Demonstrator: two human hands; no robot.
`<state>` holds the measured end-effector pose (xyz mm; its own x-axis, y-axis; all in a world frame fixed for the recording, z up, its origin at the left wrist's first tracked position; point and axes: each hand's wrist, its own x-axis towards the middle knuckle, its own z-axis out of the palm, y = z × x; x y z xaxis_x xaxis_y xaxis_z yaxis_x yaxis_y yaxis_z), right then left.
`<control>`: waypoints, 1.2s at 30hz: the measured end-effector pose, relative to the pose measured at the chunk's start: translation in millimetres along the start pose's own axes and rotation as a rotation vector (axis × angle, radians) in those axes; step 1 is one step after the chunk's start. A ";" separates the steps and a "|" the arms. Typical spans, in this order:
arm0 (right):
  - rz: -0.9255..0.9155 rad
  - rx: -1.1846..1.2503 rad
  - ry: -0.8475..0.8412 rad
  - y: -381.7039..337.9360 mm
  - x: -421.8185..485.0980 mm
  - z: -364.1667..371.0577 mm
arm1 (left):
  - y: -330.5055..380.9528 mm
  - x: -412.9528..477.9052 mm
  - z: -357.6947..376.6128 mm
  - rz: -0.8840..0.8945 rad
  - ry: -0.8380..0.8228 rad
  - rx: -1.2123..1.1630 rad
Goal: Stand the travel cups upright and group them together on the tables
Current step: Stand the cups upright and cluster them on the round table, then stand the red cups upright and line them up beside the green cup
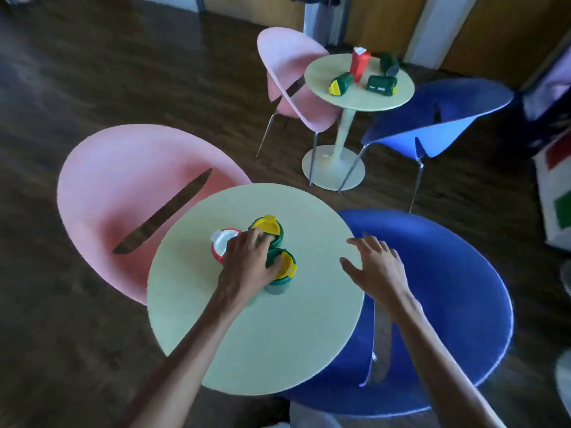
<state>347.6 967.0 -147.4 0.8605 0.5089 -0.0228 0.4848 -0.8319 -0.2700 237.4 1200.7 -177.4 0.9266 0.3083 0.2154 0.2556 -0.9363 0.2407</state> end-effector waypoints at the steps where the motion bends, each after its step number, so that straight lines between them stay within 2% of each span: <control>1: 0.046 -0.032 0.018 12.6 -18.7 -8.6 | 17.2 3.0 -1.0 0.054 -0.052 0.013; 6: 0.358 -0.066 0.090 84.1 -116.9 -49.7 | 130.0 10.2 -1.4 0.324 -0.235 -0.028; 10: 0.595 -0.041 0.124 142.8 -189.1 -75.3 | 223.0 2.7 8.1 0.523 -0.278 -0.110; 16: 0.835 0.002 0.242 239.5 -293.1 -100.5 | 381.3 -19.5 37.9 0.793 -0.306 -0.120; 25: 0.975 0.014 0.238 396.2 -389.0 -144.7 | 606.0 -61.5 85.7 0.970 -0.396 -0.154; 30: 1.024 0.018 0.257 475.7 -402.0 -168.0 | 692.1 -56.2 102.5 1.025 -0.438 -0.145; 36: 1.088 0.007 0.258 580.9 -388.8 -201.0 | 806.9 -12.0 135.2 1.113 -0.414 -0.189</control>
<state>326.1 241.4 -101.9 0.8330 -0.5510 -0.0499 -0.5462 -0.8045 -0.2335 469.8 418.8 -113.6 0.6410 -0.7632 0.0816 -0.7532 -0.6050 0.2581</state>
